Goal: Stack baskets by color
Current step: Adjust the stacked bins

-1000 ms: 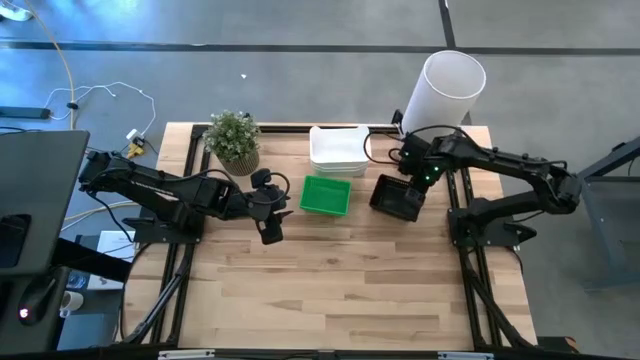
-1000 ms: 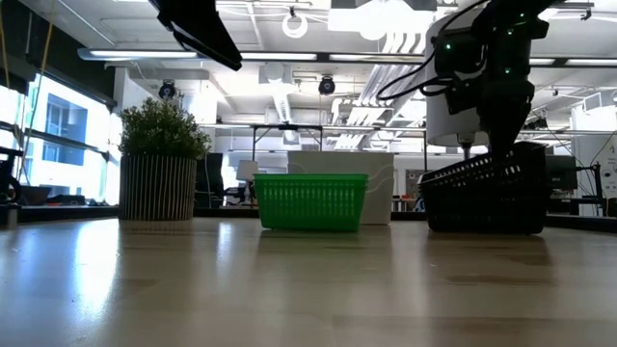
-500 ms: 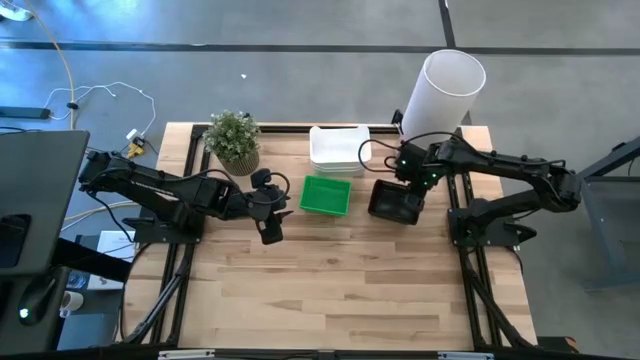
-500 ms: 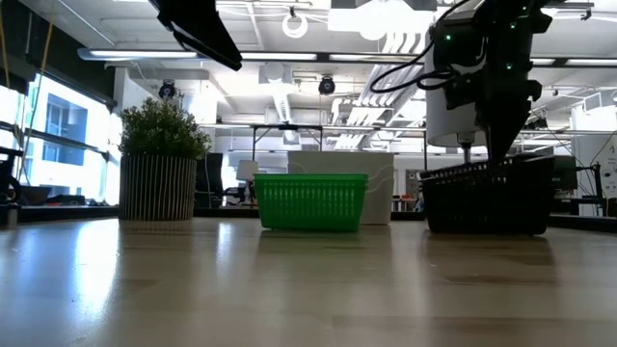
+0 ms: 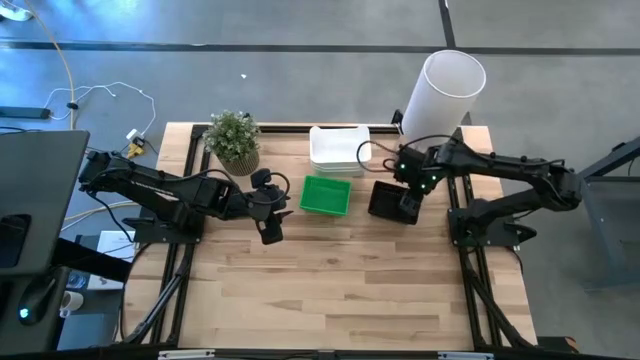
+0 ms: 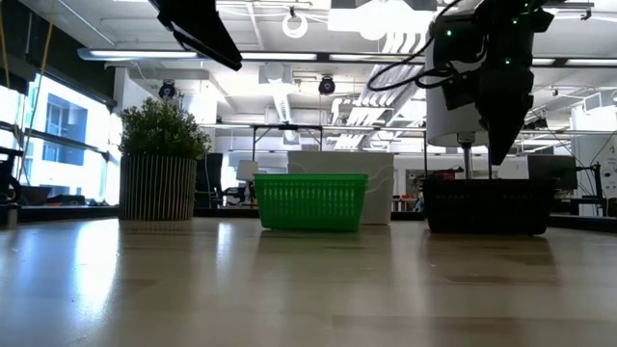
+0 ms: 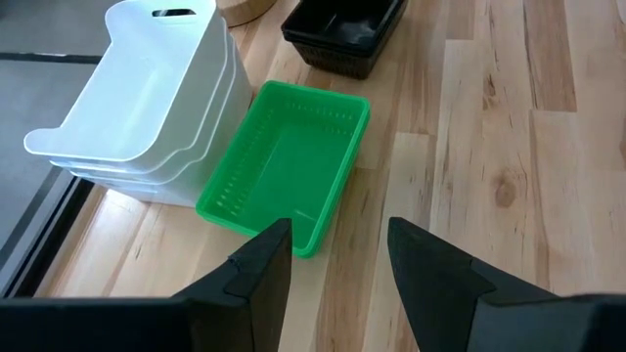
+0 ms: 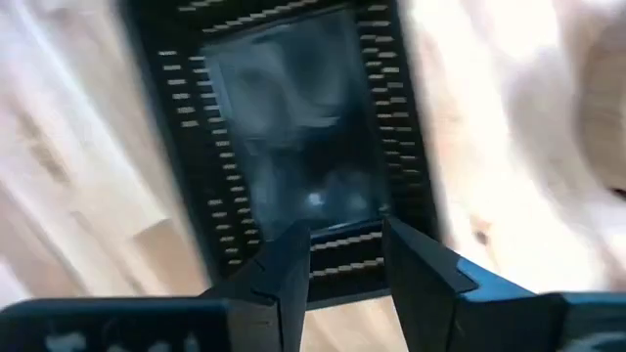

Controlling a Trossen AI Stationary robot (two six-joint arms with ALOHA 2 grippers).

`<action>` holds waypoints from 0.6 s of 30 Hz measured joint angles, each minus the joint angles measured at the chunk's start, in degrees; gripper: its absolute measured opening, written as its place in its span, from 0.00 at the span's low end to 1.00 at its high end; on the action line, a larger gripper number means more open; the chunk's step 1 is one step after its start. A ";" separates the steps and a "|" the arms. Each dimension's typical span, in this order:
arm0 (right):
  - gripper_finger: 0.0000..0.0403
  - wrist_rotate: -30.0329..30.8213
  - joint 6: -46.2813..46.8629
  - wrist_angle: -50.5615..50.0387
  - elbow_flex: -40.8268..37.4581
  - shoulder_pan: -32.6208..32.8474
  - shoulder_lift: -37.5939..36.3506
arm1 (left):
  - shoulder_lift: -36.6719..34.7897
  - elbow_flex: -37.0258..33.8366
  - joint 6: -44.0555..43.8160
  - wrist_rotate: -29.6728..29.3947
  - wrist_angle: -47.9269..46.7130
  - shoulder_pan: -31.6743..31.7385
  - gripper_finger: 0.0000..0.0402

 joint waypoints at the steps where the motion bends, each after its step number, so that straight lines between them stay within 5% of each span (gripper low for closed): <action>1: 0.29 -0.30 1.03 0.27 0.00 1.19 0.00 | 0.00 0.00 0.00 0.00 0.01 0.00 0.39; 18: 0.29 1.90 18.87 18.54 0.01 24.15 0.07 | 0.07 -3.19 -1.42 7.66 3.37 0.00 0.39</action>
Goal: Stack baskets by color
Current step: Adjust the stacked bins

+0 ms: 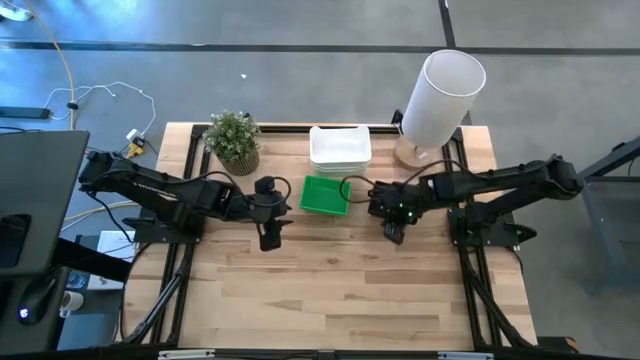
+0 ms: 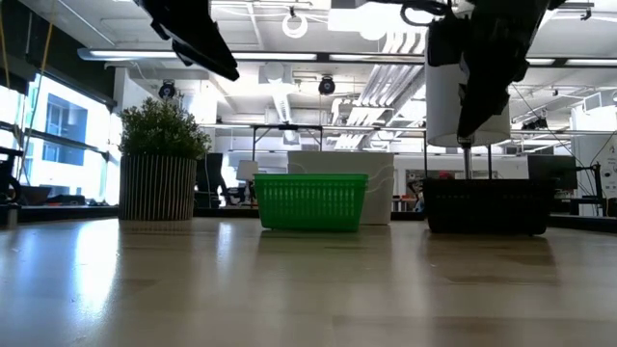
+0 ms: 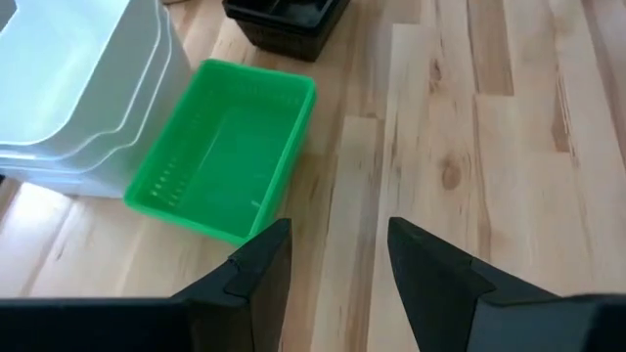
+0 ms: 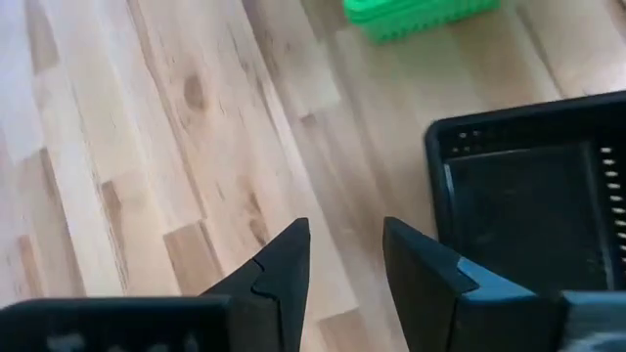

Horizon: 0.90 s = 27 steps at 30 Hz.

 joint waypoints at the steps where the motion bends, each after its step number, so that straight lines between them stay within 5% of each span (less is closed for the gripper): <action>1: 0.29 0.45 0.78 0.39 0.01 0.79 0.30 | 0.00 -0.52 -0.06 -0.03 0.89 0.00 0.39; 9: 0.29 0.73 3.76 0.39 -0.01 3.80 7.46 | 0.62 -3.28 1.68 -0.22 7.38 0.00 0.39; 27: 0.29 5.36 12.68 -6.50 -0.01 3.81 18.82 | 15.49 -3.24 4.43 -0.18 15.76 1.68 0.39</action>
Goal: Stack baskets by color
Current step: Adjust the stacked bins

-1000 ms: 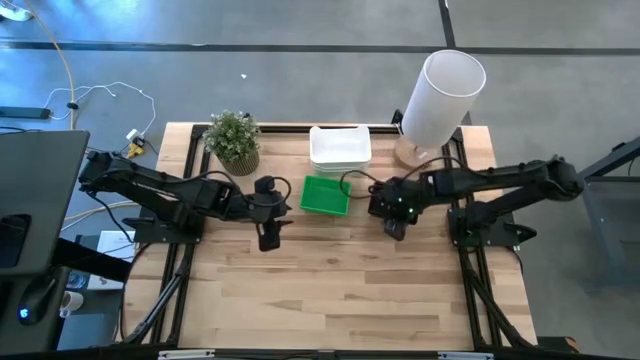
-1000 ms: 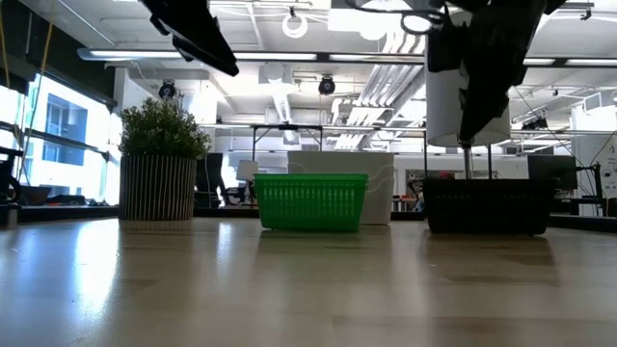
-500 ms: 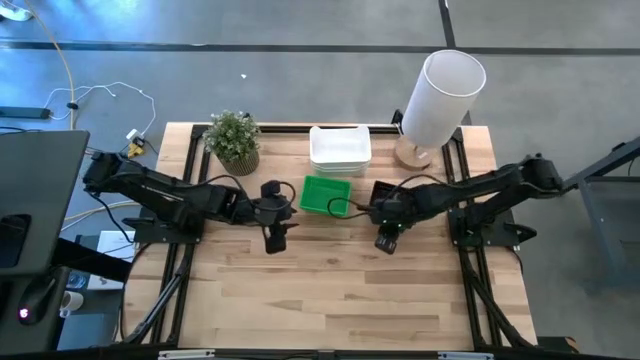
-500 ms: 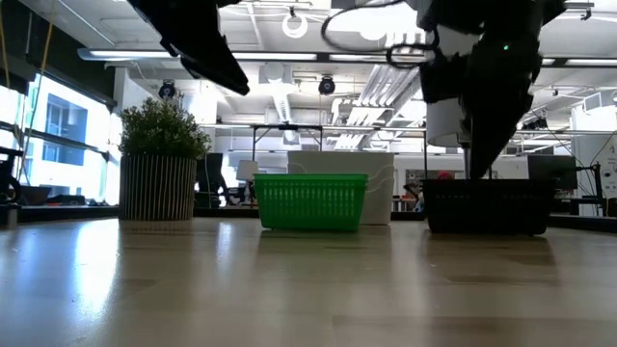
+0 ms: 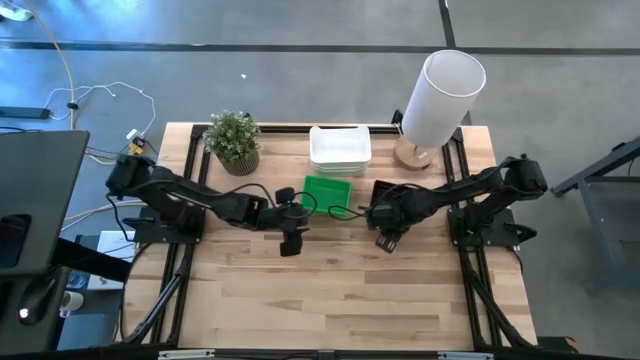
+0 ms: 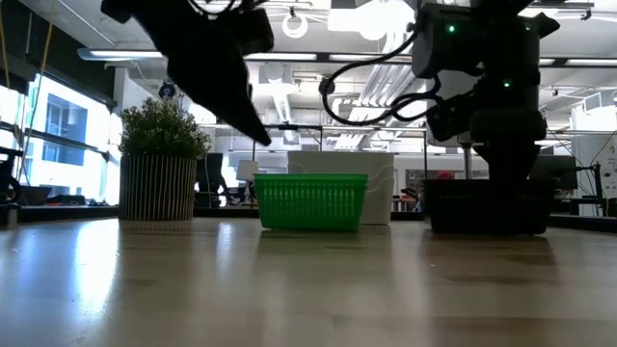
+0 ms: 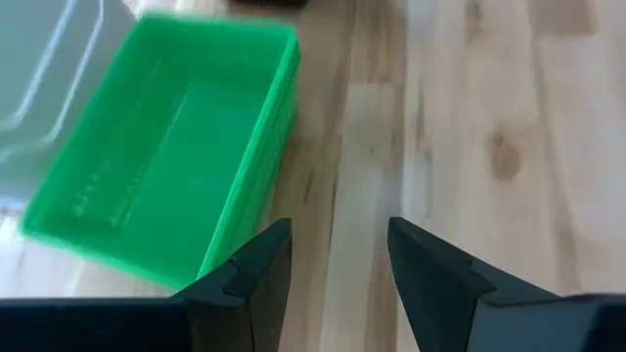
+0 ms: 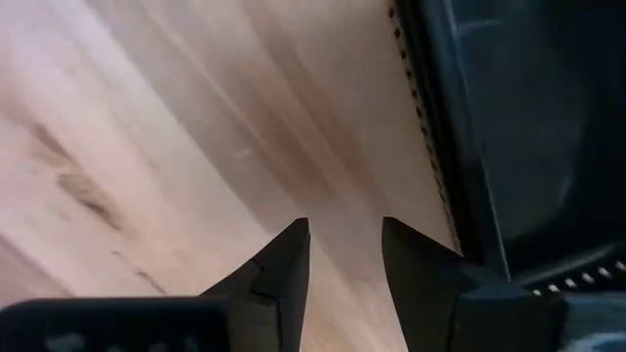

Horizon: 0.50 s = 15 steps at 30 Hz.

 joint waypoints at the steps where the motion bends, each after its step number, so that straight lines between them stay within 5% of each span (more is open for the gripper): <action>1: 0.29 0.57 0.32 -0.49 0.00 0.00 0.01 | 0.43 -0.17 -0.01 -0.01 -0.25 0.27 0.39; 15: 0.29 4.98 4.12 -6.86 0.00 -0.11 -0.03 | 8.02 0.07 1.92 6.22 10.18 1.38 0.39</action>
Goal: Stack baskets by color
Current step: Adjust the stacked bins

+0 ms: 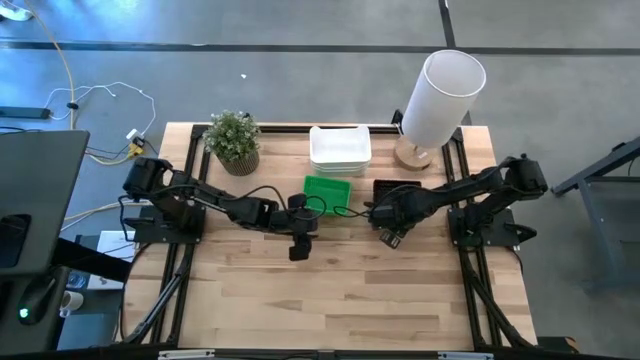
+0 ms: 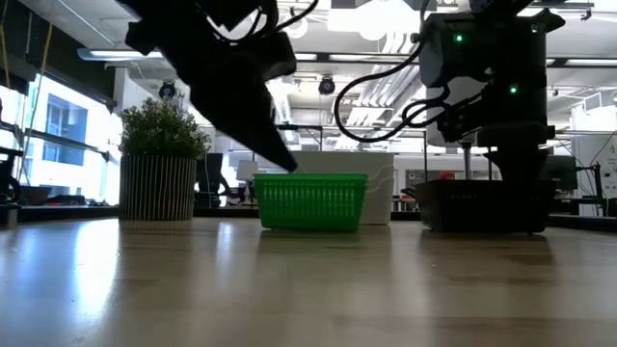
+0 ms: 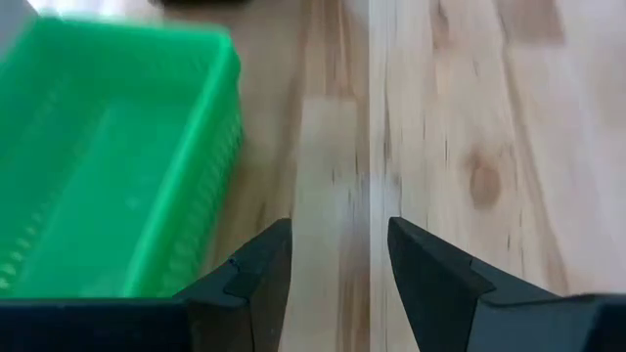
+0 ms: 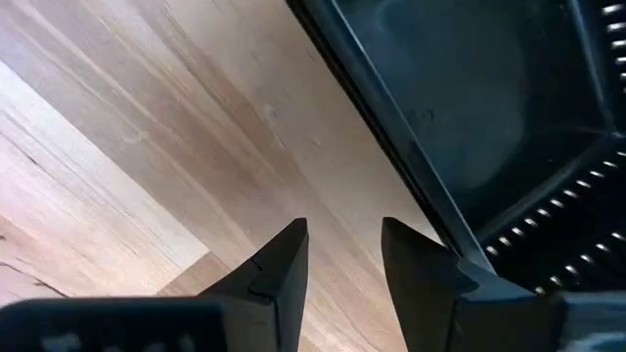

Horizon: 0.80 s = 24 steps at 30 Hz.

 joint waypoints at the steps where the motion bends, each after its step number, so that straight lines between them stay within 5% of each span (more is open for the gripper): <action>1: 0.29 -0.15 0.02 0.05 0.00 0.00 0.00 | 0.14 -0.12 0.00 0.00 -0.35 0.00 0.39; 24: 0.29 3.45 0.02 0.40 10.51 3.17 -0.02 | 4.11 -0.09 3.04 0.39 5.39 5.02 0.39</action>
